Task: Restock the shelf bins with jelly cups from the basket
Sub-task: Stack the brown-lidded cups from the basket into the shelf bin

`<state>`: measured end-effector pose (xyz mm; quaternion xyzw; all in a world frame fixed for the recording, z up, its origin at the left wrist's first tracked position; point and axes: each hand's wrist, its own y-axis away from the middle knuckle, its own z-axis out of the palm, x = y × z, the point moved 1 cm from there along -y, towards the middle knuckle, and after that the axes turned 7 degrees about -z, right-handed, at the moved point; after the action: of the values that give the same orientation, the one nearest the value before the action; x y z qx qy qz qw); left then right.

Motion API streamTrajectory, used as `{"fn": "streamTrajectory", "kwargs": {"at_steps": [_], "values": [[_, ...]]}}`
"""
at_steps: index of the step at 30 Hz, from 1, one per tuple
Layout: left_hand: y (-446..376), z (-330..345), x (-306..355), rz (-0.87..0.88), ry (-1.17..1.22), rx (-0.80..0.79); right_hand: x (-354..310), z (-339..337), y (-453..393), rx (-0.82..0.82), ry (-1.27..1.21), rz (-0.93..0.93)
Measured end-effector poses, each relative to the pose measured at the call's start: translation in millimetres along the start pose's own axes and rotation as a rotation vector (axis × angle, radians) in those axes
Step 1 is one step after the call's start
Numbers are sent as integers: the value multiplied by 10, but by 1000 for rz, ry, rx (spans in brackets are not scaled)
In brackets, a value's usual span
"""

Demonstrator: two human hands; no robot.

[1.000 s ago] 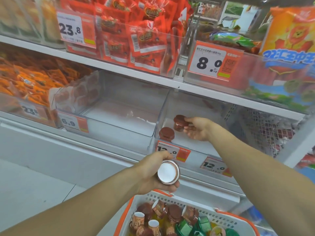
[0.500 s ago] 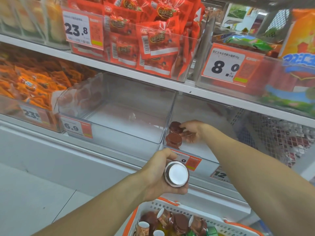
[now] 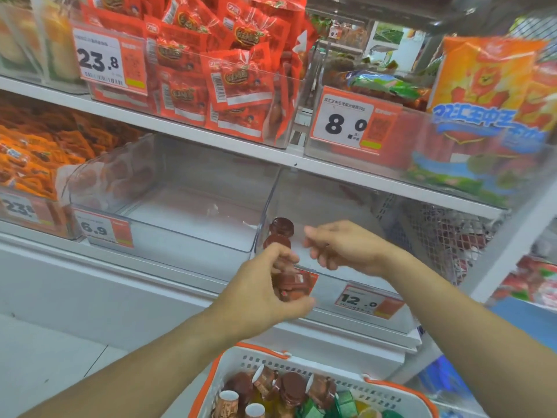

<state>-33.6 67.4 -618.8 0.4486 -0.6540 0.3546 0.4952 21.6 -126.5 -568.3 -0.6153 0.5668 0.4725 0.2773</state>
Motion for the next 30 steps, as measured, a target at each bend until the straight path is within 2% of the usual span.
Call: {"fn": "streamTrajectory", "kwargs": {"at_steps": [3,5,8,11,13,19,21,23,26,30], "values": [[7,20,49,208,-163,82,-119,136,392,-115,56,-54],[-5,39,77,318,-232,139,-152,206,555,-132,100,-65],[-10,84,103,403,-246,179,-118,205,612,-97,-82,-23],[-35,87,109,412,-224,201,-48,165,569,-111,-324,37],[-53,78,104,400,-206,200,-23,150,538,-114,-393,59],[-96,10,94,323,-185,51,-53,28,440,-209,-247,69],[-113,-23,66,333,-250,58,-51,13,380,-147,-241,48],[-122,-47,28,356,-374,81,-5,-27,238,-1,-273,34],[-158,-61,-71,390,-659,84,114,-100,-154,214,-449,65],[-183,-7,-166,387,-824,20,290,-186,-802,406,-677,139]]}}
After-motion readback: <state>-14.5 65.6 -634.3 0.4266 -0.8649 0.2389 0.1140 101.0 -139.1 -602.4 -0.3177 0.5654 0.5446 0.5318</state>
